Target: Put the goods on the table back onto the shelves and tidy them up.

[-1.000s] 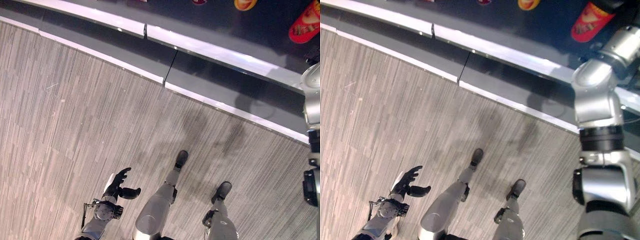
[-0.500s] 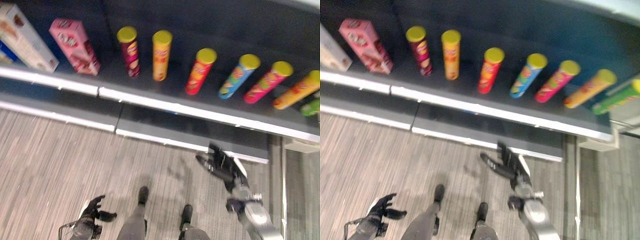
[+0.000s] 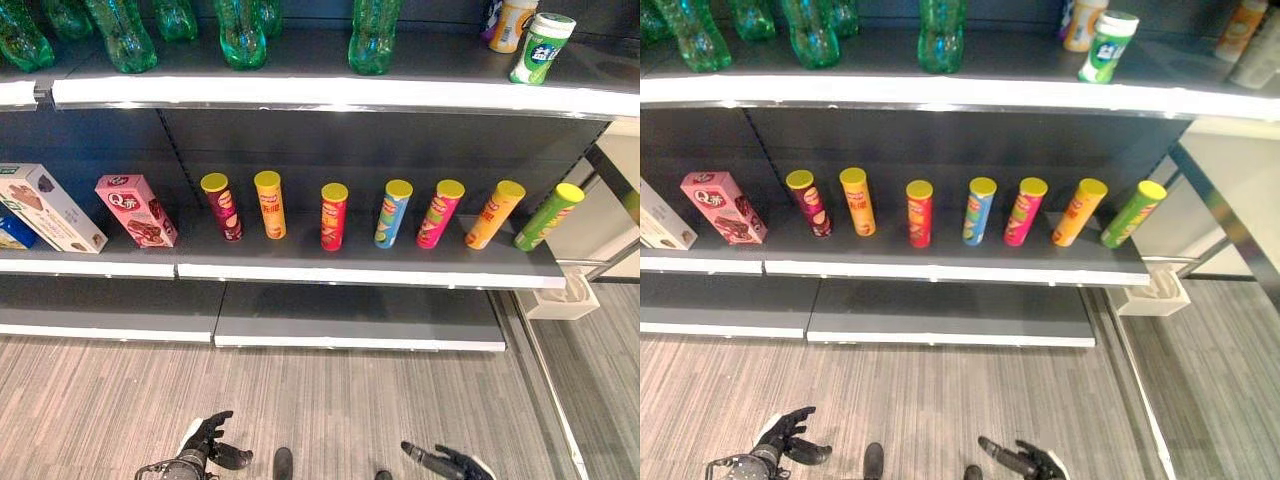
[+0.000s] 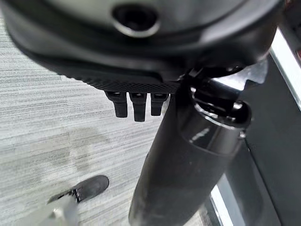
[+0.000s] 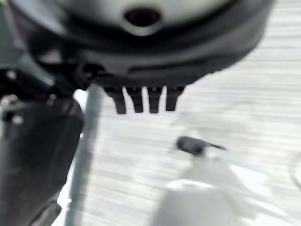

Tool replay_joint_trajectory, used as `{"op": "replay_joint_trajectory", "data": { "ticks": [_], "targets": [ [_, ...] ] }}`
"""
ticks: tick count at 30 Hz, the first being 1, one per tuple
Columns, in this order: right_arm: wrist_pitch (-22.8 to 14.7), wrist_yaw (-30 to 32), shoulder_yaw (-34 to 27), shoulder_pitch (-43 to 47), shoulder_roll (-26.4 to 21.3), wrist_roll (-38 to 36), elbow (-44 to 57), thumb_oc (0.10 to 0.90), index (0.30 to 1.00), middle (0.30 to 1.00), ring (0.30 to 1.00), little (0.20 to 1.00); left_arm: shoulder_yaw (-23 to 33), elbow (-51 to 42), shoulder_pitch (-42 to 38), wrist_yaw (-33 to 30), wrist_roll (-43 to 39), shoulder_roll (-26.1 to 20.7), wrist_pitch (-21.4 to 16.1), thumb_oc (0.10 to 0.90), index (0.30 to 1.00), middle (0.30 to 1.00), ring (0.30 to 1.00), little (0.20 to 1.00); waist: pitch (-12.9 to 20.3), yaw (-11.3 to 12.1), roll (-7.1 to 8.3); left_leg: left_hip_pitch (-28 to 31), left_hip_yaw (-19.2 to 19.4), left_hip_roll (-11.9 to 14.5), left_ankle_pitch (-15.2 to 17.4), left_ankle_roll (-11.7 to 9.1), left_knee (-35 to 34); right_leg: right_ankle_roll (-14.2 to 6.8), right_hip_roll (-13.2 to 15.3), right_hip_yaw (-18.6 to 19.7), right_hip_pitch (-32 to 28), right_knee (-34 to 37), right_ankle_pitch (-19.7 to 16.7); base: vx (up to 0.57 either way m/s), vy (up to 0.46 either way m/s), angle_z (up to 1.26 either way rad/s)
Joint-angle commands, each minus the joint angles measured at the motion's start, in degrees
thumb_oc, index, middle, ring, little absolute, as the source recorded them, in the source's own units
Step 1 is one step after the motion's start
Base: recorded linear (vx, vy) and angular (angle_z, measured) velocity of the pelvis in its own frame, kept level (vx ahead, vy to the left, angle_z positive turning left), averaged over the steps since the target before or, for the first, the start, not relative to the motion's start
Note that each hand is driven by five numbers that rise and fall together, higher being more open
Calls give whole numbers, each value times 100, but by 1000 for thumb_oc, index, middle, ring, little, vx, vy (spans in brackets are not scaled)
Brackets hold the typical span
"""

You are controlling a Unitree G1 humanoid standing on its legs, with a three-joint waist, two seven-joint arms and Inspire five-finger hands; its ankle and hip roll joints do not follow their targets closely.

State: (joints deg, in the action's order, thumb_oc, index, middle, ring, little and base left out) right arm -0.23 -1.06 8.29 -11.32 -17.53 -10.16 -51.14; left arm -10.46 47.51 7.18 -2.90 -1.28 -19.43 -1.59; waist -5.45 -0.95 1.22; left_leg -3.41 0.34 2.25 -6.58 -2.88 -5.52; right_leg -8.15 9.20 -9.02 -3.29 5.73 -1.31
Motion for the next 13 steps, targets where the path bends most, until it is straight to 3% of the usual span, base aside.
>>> {"op": "replay_joint_trajectory", "data": {
  "ticks": [1, 13],
  "targets": [
    [-135, 227, -133, 348, -180, 95, 290, 800, 900, 900, 900, 900, 245, 206, -333, 107, -387, -172, -217, 800, 900, 900, 900, 900, -192, 126, 62, 307, -95, 428, 598, -318, 52, -360, 431, -345, 47, -292, -42, 15, -30, 0],
    [-128, 405, -161, 543, -13, 83, -400, 800, 900, 900, 900, 900, 199, 670, -364, 141, -419, -33, -205, 800, 900, 900, 900, 900, -247, 104, 35, 354, -107, 485, 611, -331, 52, -305, 344, -304, -8, -227, 1, 4, -4, 1]
  ]
}}
